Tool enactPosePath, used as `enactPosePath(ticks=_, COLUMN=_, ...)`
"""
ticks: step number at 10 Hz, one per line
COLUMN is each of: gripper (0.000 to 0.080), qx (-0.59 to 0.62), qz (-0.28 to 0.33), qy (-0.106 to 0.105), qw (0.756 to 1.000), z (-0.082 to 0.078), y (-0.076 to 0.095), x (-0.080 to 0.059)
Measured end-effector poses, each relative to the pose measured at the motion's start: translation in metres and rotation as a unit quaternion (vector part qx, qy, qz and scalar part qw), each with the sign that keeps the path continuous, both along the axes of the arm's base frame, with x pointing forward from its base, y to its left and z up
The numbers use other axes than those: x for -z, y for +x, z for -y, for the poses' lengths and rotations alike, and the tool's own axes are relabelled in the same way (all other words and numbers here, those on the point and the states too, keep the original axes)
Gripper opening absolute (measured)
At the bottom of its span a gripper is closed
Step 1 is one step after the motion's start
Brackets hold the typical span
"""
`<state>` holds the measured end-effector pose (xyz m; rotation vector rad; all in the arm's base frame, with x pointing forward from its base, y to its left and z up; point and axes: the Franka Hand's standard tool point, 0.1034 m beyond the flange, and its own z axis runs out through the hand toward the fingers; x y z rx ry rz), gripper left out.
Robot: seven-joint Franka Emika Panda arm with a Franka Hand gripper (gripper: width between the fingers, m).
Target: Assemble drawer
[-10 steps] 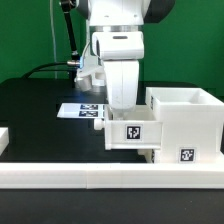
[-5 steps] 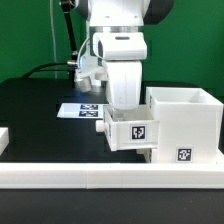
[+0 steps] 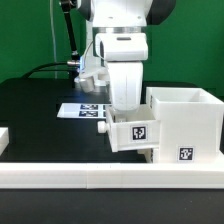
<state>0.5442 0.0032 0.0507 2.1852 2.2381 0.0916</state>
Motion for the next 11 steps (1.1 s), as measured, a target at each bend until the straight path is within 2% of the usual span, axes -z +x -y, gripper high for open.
enactPosePath(ticks=3, gripper=0.0044, qx=0.035, qz=-0.002, qy=0.002, qw=0.999, z=-0.007, y=0.0, x=0.0)
enactPosePath(ticks=6, gripper=0.0044, qx=0.031, qz=-0.001, qy=0.001, qw=1.0, z=-0.007, y=0.0, x=0.0)
enactPosePath(ticks=7, gripper=0.0149, qx=0.031, qz=-0.001, qy=0.001, qw=1.0, z=-0.007, y=0.0, x=0.0)
enactPosePath(ticks=9, gripper=0.0424, qx=0.031, qz=0.0, qy=0.0, qw=1.0, z=-0.007, y=0.001, x=-0.004)
enactPosePath(ticks=10, gripper=0.0424, qx=0.03, qz=-0.002, qy=-0.003, qw=1.0, z=-0.008, y=0.002, x=-0.009)
enactPosePath(ticks=11, gripper=0.0596, qx=0.028, qz=-0.004, qy=-0.006, qw=1.0, z=-0.01, y=0.003, x=-0.017)
